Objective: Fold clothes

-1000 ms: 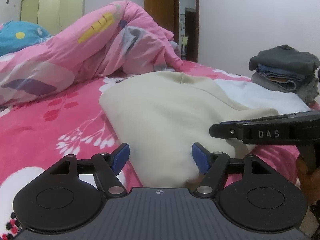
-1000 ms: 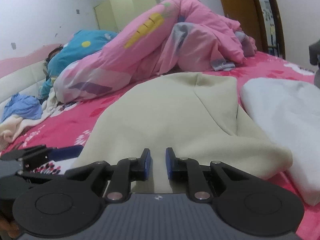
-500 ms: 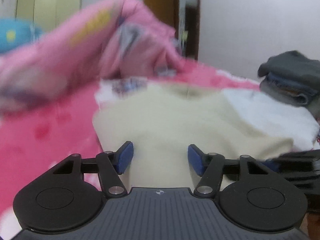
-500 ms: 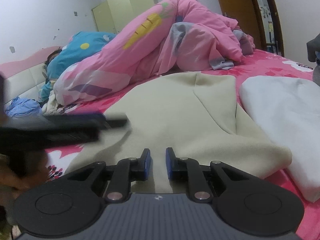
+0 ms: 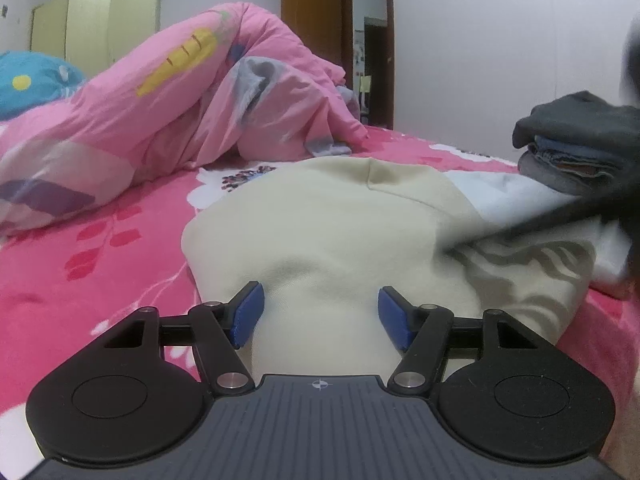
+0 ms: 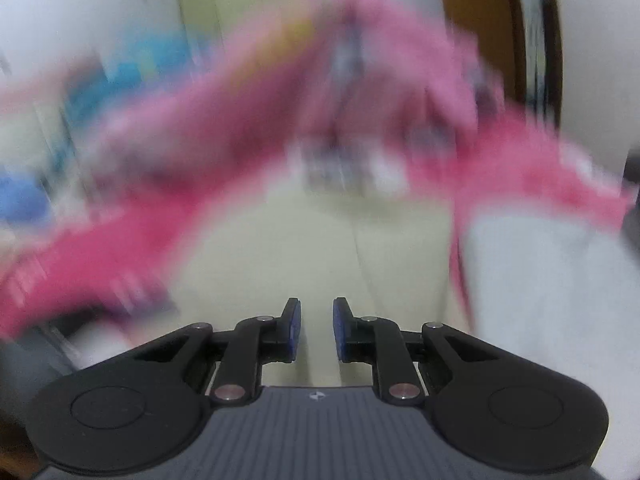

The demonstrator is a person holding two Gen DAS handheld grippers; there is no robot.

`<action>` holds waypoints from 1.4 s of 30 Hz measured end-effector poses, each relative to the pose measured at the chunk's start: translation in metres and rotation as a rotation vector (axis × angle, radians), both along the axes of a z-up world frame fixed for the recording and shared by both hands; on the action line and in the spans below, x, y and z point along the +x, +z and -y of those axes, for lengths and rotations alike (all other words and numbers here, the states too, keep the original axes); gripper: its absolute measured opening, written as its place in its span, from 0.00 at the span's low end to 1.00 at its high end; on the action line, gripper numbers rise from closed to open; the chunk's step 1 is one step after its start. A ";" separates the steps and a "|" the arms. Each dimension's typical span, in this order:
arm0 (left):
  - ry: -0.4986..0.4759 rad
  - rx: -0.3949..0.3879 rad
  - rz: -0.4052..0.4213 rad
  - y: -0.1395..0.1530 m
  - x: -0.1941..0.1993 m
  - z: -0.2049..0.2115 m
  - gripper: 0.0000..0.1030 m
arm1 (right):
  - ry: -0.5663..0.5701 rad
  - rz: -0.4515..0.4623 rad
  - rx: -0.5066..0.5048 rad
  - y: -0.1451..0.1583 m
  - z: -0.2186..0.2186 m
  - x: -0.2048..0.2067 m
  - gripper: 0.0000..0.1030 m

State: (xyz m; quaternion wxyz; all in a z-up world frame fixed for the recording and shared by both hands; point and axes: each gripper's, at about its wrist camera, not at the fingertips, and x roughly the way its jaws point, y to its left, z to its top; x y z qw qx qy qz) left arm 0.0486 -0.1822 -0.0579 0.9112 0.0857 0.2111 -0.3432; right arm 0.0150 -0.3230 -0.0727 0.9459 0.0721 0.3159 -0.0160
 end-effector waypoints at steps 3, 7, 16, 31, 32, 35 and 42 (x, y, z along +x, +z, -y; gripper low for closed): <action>-0.010 -0.011 0.006 -0.001 -0.001 -0.003 0.63 | -0.005 -0.021 0.008 0.007 0.000 0.001 0.20; -0.014 -0.025 -0.002 -0.001 0.001 -0.006 0.63 | 0.027 -0.030 -0.079 0.043 -0.012 0.017 0.20; -0.034 -0.063 -0.022 0.003 0.005 -0.012 0.63 | 0.023 -0.061 -0.109 0.014 0.009 0.076 0.24; 0.067 -0.058 -0.241 0.009 0.123 0.009 0.80 | 0.002 0.071 0.070 -0.007 0.035 0.069 0.25; 0.070 -0.059 -0.243 0.009 0.122 0.008 0.80 | 0.002 0.074 0.075 -0.007 0.036 0.068 0.25; 0.077 -0.053 -0.238 0.008 0.118 0.008 0.81 | 0.002 0.082 0.090 -0.008 0.038 0.067 0.25; 0.149 -0.018 -0.267 0.030 0.109 0.007 0.78 | -0.003 0.096 0.087 -0.008 0.036 0.063 0.25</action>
